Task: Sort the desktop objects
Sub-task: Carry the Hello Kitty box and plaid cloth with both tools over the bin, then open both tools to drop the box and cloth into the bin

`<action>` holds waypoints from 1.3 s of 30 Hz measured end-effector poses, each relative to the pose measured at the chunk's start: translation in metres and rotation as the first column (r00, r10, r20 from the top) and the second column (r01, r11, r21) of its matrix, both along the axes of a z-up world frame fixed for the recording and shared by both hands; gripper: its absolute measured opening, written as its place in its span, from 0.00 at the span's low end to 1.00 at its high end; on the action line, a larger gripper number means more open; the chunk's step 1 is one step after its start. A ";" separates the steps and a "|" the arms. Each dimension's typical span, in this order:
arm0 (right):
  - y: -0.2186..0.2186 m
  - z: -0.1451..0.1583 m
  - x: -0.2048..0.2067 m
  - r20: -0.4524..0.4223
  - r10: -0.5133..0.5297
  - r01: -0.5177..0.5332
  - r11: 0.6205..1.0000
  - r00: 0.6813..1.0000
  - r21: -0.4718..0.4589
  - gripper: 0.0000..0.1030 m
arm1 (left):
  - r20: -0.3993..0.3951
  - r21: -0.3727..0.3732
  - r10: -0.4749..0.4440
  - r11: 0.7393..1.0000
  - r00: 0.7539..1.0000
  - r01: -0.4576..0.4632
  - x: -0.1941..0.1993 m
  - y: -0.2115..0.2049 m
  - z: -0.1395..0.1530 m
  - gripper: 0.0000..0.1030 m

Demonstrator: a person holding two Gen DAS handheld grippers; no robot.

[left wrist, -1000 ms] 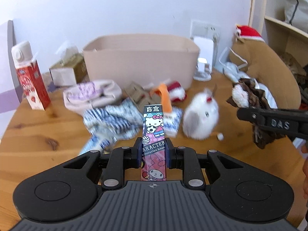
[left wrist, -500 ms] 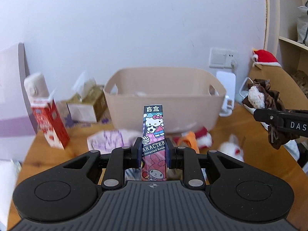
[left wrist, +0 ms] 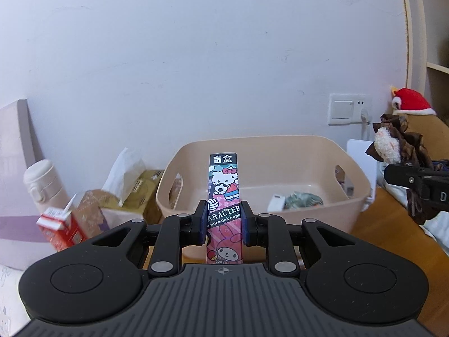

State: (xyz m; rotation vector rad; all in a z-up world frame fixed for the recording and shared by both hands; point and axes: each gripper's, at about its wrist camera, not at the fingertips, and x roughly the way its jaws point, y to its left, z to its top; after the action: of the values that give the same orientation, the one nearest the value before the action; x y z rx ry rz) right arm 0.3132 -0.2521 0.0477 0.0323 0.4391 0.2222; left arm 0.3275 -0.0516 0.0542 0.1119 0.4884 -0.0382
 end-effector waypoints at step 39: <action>0.043 -0.039 0.099 -0.090 0.020 -0.022 0.999 0.996 -0.024 1.00 | -0.026 0.009 -0.042 0.999 0.999 0.042 0.123 -0.008 -0.021 0.76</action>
State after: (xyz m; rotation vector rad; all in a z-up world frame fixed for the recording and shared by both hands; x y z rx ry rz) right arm 0.4122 -0.2089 0.0090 0.0130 0.5323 0.2365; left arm 0.4504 -0.0599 0.0335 0.1311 0.5119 -0.0786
